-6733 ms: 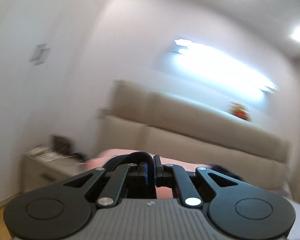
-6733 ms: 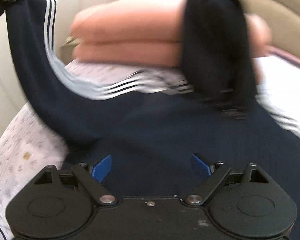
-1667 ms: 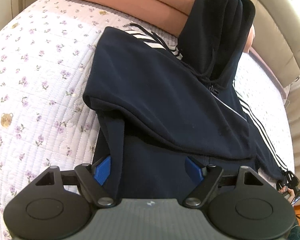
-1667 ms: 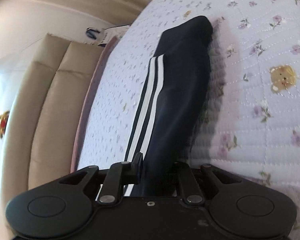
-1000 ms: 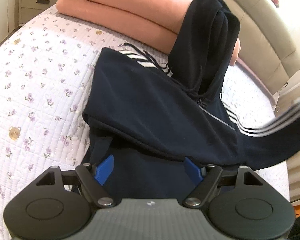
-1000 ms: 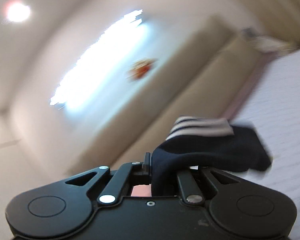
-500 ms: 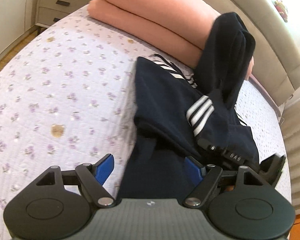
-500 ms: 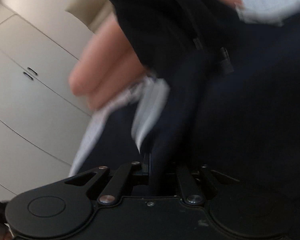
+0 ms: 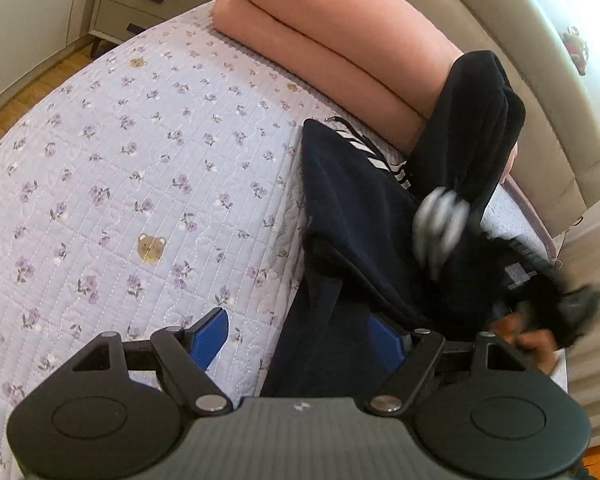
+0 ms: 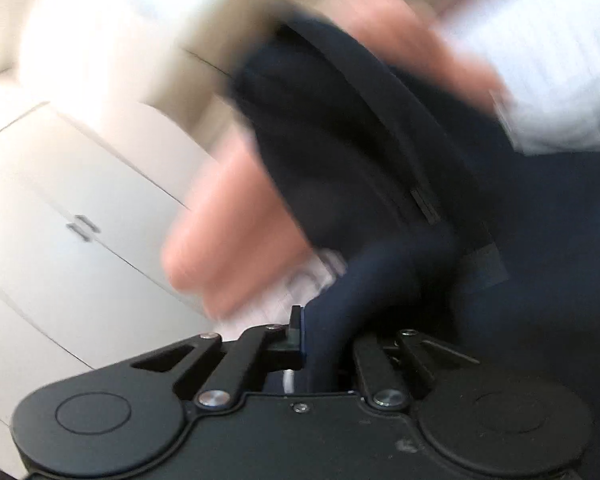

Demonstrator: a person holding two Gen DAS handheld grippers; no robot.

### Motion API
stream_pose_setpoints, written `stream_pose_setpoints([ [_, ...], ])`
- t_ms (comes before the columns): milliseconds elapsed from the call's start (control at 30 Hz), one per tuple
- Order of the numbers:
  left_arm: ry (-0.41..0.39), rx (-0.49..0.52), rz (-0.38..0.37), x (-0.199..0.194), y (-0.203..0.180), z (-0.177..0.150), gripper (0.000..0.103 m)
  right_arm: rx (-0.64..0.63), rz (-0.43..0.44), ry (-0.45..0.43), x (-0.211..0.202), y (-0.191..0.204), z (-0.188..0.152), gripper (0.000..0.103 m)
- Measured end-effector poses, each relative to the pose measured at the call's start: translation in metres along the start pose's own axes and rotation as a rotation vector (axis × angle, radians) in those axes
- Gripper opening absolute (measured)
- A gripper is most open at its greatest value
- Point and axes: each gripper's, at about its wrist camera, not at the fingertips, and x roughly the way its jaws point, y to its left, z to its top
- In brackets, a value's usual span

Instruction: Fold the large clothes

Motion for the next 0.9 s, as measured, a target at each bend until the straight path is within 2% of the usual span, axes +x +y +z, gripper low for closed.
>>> stream_pose_setpoints([
  [67,-0.011,0.0,-0.003,-0.002,0.0,0.001,0.078,-0.234,0.038,-0.117,-0.015,0.054,0.008,0.007],
  [100,-0.016,-0.001,-0.003,-0.002,-0.001,0.002,0.078,-0.321,0.052,-0.139,-0.014,0.075,0.007,0.007],
  [167,-0.026,-0.006,-0.002,-0.002,-0.001,0.004,0.078,-0.468,0.073,-0.1,-0.006,0.107,-0.006,0.011],
  [200,-0.031,-0.009,-0.002,-0.003,-0.001,0.004,0.078,-0.513,0.083,-0.033,0.005,0.114,-0.019,0.017],
  [233,-0.034,-0.011,-0.003,-0.004,-0.001,0.004,0.078,-0.537,0.076,0.056,0.017,0.113,-0.031,0.041],
  [267,-0.037,-0.01,-0.003,-0.005,-0.001,0.004,0.078,-0.556,0.078,0.206,0.036,0.114,-0.047,0.084],
  [300,-0.038,-0.007,-0.002,-0.006,-0.001,0.004,0.078,-0.561,0.077,0.316,0.049,0.112,-0.062,0.092],
  [333,-0.039,-0.003,0.001,-0.007,-0.001,0.004,0.078,-0.563,0.076,0.402,0.056,0.107,-0.078,0.092],
  [400,-0.041,0.004,0.008,-0.008,0.0,0.006,0.078,-0.562,0.031,0.462,0.056,0.098,-0.091,0.092],
  [533,-0.039,0.015,0.019,-0.003,0.001,0.01,0.078,-0.512,-0.04,0.432,0.045,0.078,-0.072,0.093],
  [633,-0.039,0.044,0.019,0.003,-0.004,0.013,0.078,-0.501,-0.181,0.427,0.035,0.041,-0.046,0.096],
  [700,-0.038,0.065,0.028,0.011,-0.009,0.015,0.079,-0.481,-0.3,0.462,0.05,0.013,-0.033,0.099],
  [733,-0.032,0.075,0.038,0.016,-0.011,0.016,0.079,-0.457,-0.377,0.52,0.048,-0.005,-0.031,0.101],
  [767,-0.027,0.083,0.045,0.02,-0.013,0.017,0.079,-0.428,-0.452,0.614,0.059,-0.023,-0.038,0.103],
  [800,-0.02,0.092,0.053,0.025,-0.015,0.017,0.079,-0.445,-0.438,0.617,0.062,-0.031,-0.045,0.103],
  [833,-0.011,0.103,0.056,0.03,-0.018,0.018,0.079,-0.492,-0.405,0.562,0.058,-0.031,-0.047,0.103],
  [900,0.011,0.127,0.051,0.038,-0.025,0.022,0.079,-0.521,-0.408,0.584,0.063,-0.026,-0.049,0.103],
])
